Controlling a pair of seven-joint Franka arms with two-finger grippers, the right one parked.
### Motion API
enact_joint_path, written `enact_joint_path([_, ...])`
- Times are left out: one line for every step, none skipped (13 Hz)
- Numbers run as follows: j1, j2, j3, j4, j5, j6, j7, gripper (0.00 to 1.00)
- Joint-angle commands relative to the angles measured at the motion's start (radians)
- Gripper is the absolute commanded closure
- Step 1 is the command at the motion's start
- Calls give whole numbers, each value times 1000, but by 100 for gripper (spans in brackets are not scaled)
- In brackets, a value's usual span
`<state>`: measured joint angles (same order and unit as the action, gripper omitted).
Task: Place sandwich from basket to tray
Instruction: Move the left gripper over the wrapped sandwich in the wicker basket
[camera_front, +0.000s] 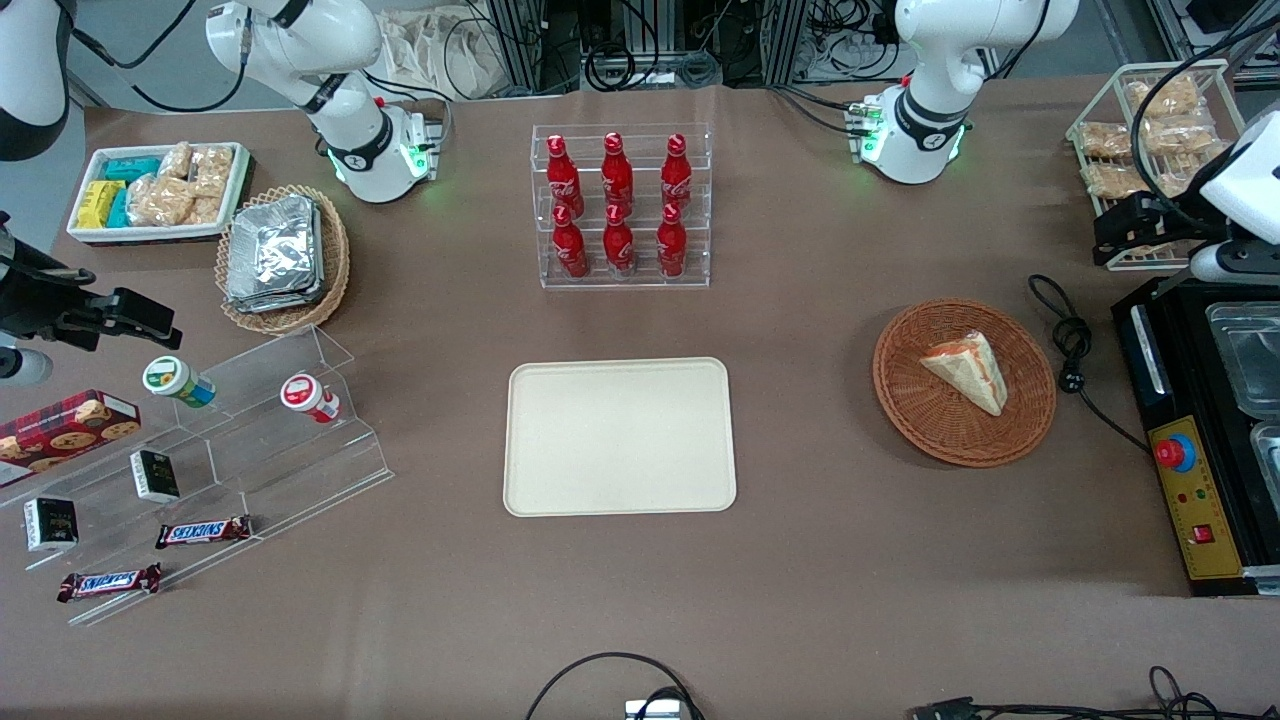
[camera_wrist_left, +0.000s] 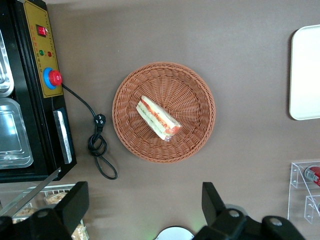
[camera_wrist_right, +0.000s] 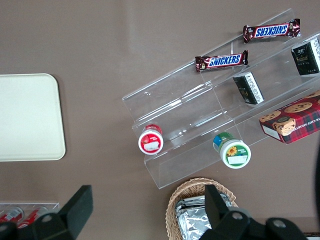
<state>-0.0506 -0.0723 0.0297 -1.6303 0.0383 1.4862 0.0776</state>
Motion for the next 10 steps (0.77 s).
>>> enact_joint_path([-11, 12, 6, 30, 3, -14, -15, 0])
enact_joint_path([-11, 14, 6, 33, -4, -14, -33, 0])
enact_joint_path([-11, 20, 6, 32, -5, -12, -60, 0])
enact_joint_path([-11, 31, 6, 32, -6, -10, -87, 0])
enact_joint_path([-11, 46, 6, 30, -9, -10, -129, 0])
enact_joint_path([-11, 51, 4, 15, -9, -1, -171, 0])
enact_joint_path([-12, 46, 3, -20, -9, 28, -197, 0])
enact_joint_path([-11, 33, 0, -63, -9, 64, -226, 0])
enact_joint_path([-11, 19, -1, -101, -14, 94, -258, 0])
enact_joint_path([-11, 6, -1, -143, -17, 129, -291, 0])
